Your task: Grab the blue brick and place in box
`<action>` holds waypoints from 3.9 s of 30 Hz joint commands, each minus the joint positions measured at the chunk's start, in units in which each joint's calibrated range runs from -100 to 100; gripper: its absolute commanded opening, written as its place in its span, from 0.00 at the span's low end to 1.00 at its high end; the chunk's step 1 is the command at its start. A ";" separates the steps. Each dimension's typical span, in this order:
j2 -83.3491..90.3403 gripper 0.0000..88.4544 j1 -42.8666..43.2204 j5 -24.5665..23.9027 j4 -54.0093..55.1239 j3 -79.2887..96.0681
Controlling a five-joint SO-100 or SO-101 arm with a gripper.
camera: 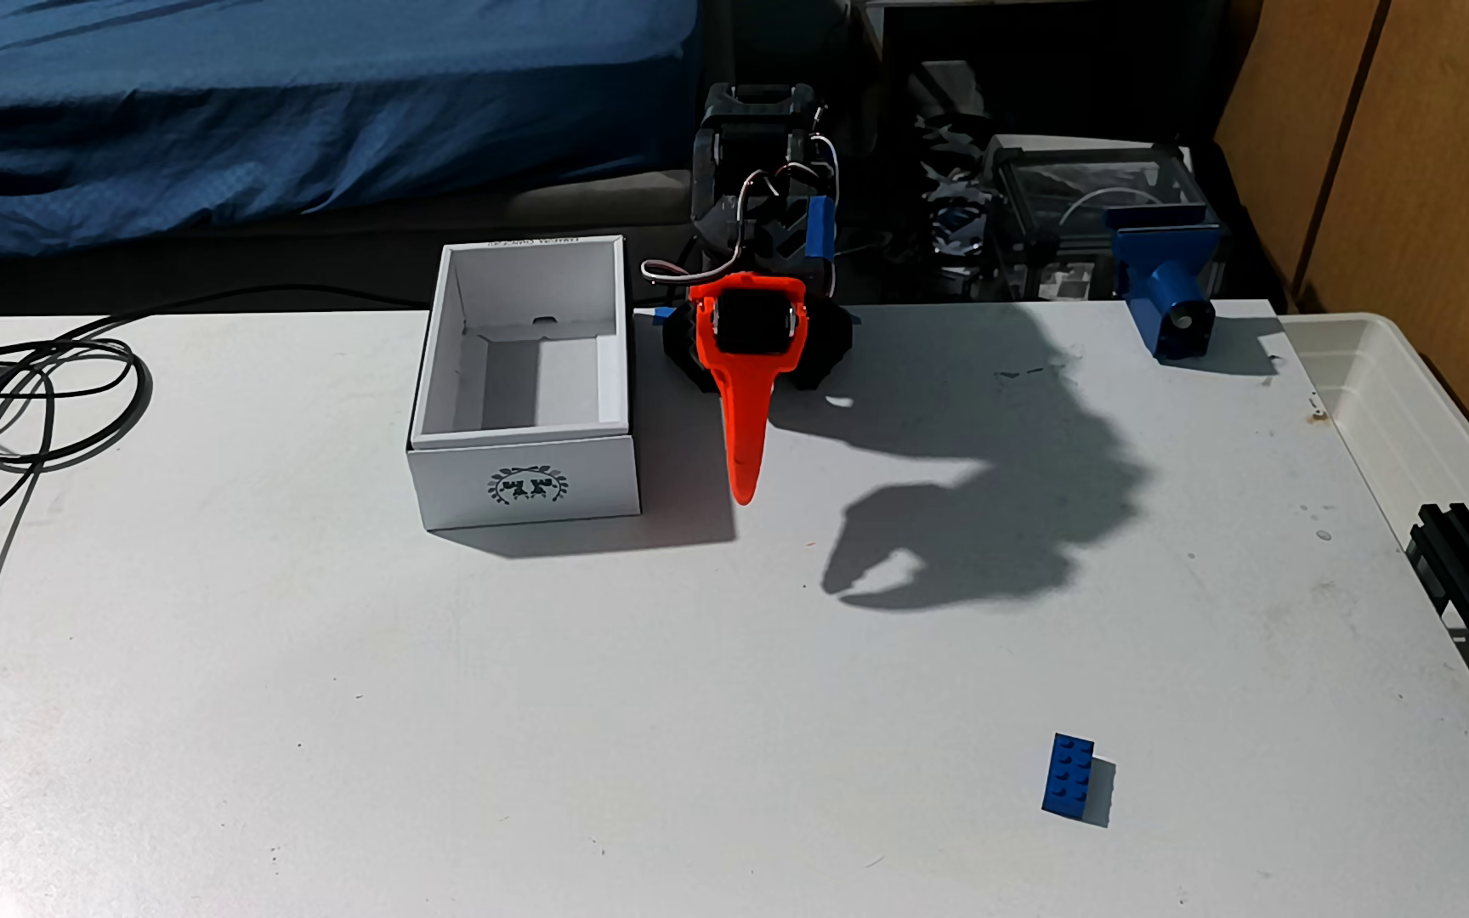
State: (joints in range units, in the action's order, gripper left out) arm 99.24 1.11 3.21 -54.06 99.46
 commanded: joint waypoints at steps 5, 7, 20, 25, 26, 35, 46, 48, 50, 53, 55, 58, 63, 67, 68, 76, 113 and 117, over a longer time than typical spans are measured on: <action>0.59 0.01 -1.03 -1.40 1.80 -5.76; 0.59 0.01 -2.44 -3.66 1.89 -10.73; -12.01 0.01 -13.14 -16.44 -6.64 -43.74; -28.84 0.01 -14.03 -16.86 -13.02 -58.20; -32.22 0.01 -14.55 -16.92 -14.74 -61.58; -57.59 0.01 -12.62 -23.60 -25.43 -84.20; -68.08 0.01 1.57 -36.28 -24.91 -86.24; -68.16 0.01 2.61 -38.54 -25.43 -86.24; -68.92 0.01 2.83 -39.12 -24.83 -86.24; -69.09 0.01 2.83 -39.12 -24.74 -85.62; -69.01 0.01 2.83 -39.12 -24.74 -84.20; -68.92 0.01 2.98 -39.17 -24.65 -82.87; -68.84 0.01 4.91 -39.17 -24.65 -82.69; -68.84 0.01 6.03 -39.17 -25.43 -82.52; -68.84 0.01 6.03 -39.17 -25.43 -82.25; -68.84 0.01 6.47 -39.17 -23.36 -71.96; -119.24 0.03 18.21 -66.48 -25.95 -112.51; -121.78 0.10 20.44 -68.85 -27.58 -116.41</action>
State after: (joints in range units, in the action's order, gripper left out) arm -22.04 19.70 -63.74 -80.68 -12.47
